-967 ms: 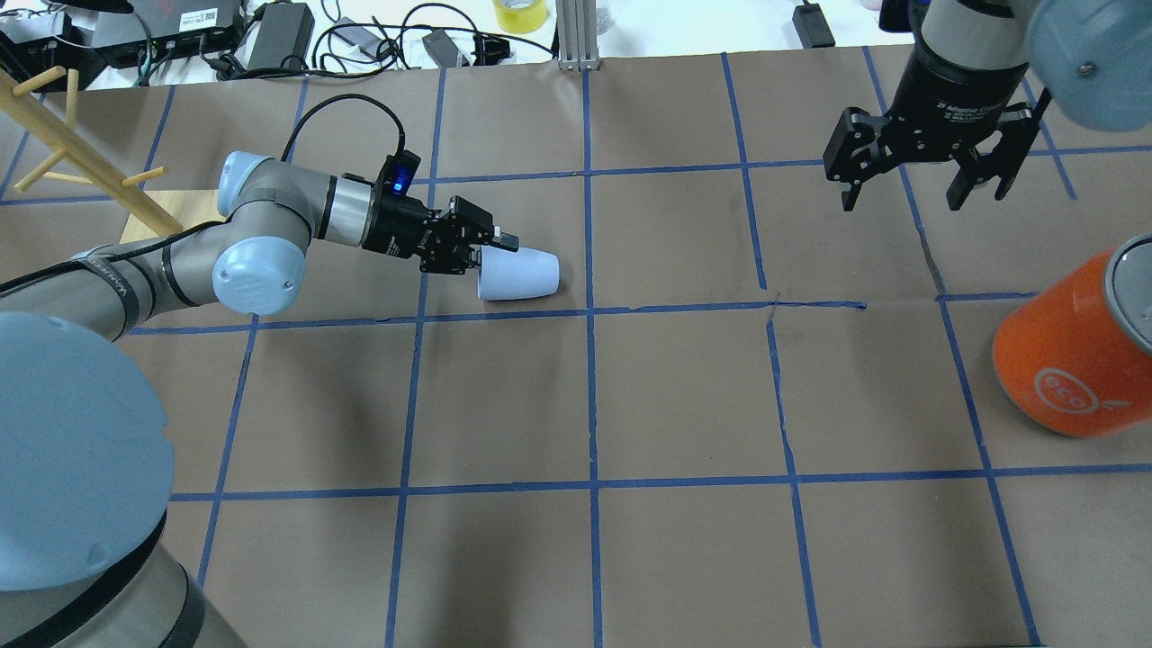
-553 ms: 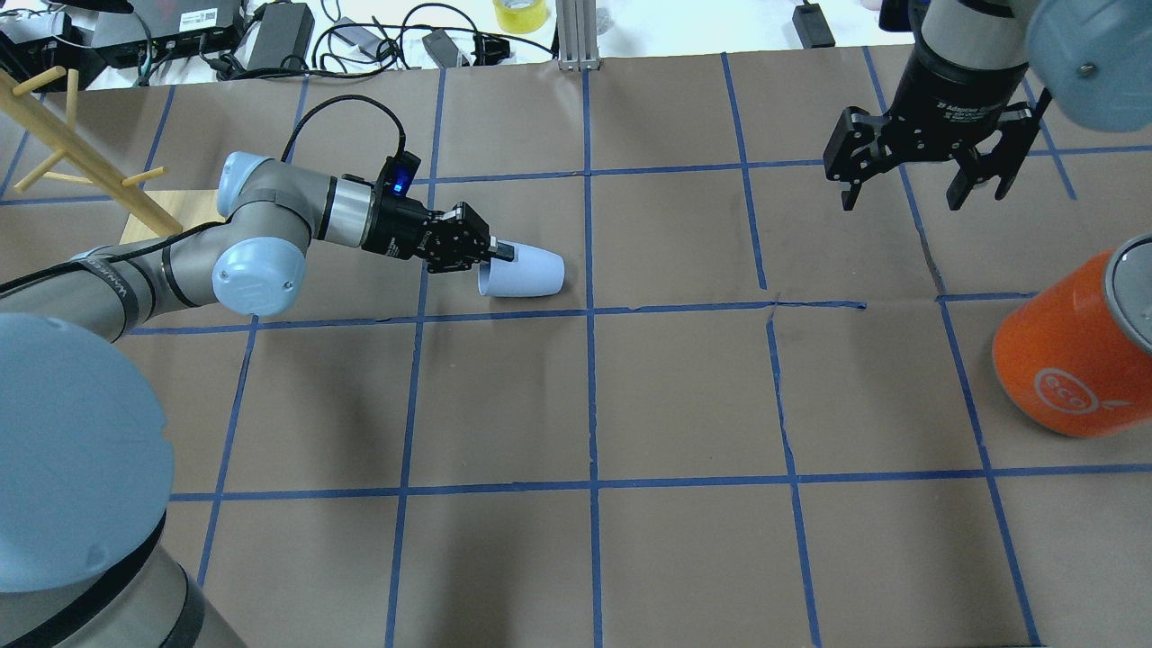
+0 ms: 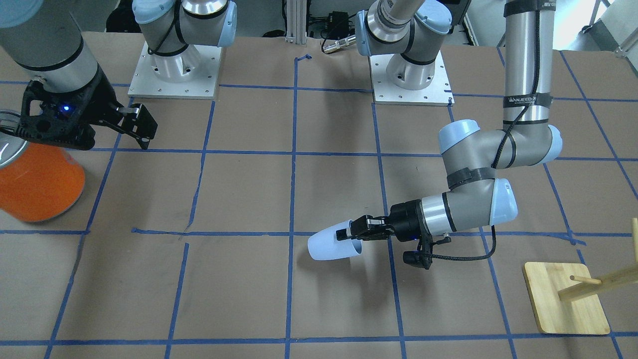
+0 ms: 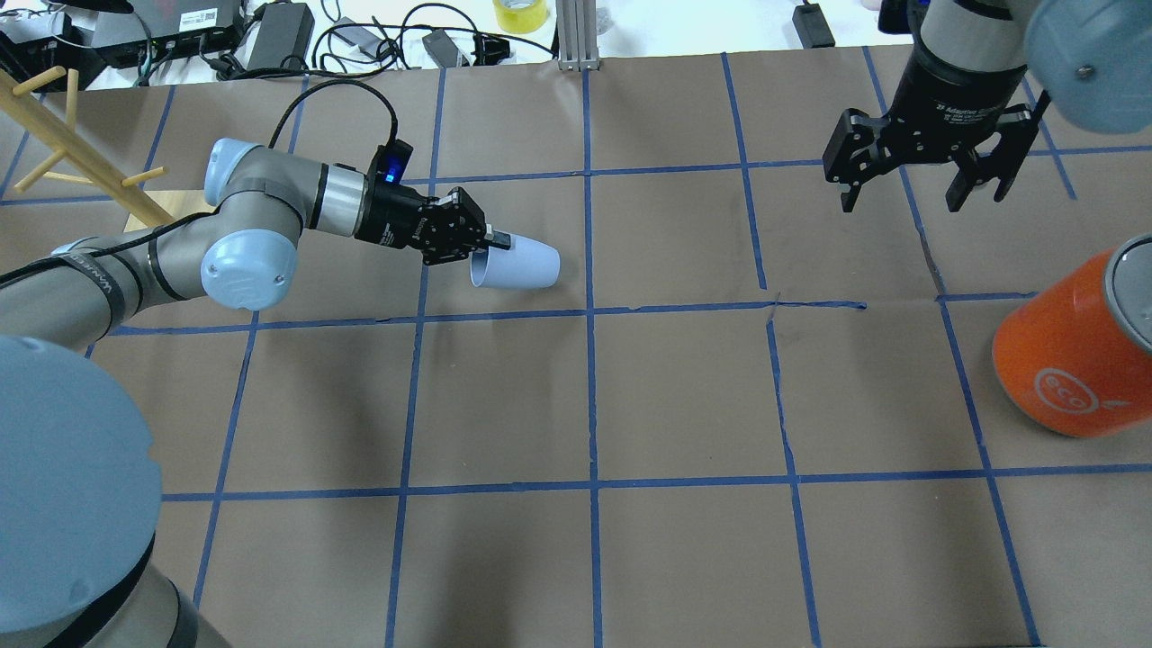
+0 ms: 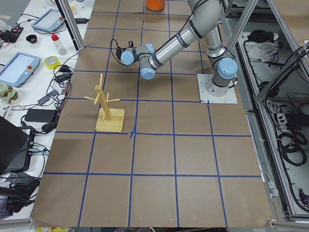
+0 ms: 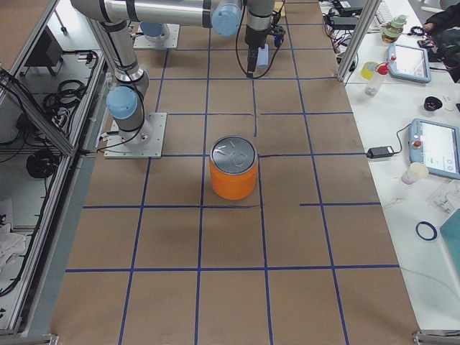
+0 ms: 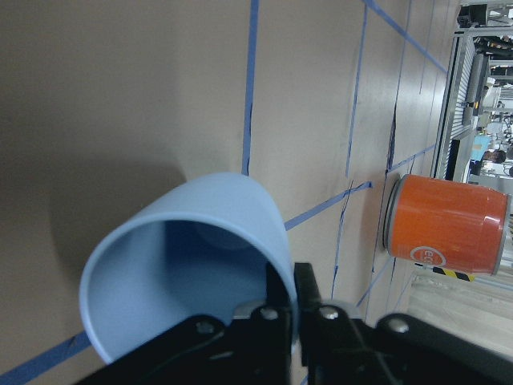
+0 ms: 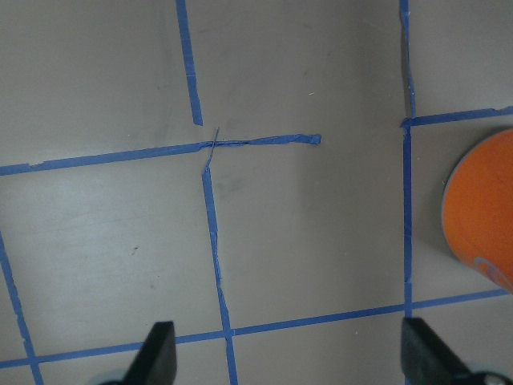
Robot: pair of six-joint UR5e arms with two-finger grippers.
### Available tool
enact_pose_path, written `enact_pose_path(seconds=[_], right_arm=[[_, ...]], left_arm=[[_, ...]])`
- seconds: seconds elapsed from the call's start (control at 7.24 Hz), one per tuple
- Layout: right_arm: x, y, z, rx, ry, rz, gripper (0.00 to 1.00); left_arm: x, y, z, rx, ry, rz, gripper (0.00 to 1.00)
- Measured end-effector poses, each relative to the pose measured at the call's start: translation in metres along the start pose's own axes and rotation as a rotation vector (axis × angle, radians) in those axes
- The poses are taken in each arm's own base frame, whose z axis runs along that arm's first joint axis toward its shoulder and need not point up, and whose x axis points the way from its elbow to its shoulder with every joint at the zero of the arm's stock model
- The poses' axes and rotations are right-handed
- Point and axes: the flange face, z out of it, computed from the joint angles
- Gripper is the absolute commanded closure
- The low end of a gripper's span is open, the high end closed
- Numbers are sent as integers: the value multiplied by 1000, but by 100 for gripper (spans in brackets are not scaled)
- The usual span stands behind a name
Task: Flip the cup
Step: 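Grasp the rim of the white cup with the left gripper, then lift and rotate the cup upright with the left gripper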
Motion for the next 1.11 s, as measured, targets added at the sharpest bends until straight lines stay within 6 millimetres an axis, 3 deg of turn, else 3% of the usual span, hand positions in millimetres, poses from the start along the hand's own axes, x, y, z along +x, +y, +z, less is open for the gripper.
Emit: enact_pose_path(seconds=[0.14, 0.55, 0.83, 1.11], right_arm=[[0, 0, 1, -1, 0, 0, 0], [0, 0, 1, 0, -2, 0, 0], [-1, 0, 0, 0, -5, 2, 0], [0, 0, 1, -2, -4, 2, 0]], left_arm=[[10, 2, -11, 18, -63, -21, 100], [44, -19, -72, 139, -528, 21, 99], [38, -31, -94, 155, -774, 77, 99], [34, -45, -105, 156, -893, 151, 99]])
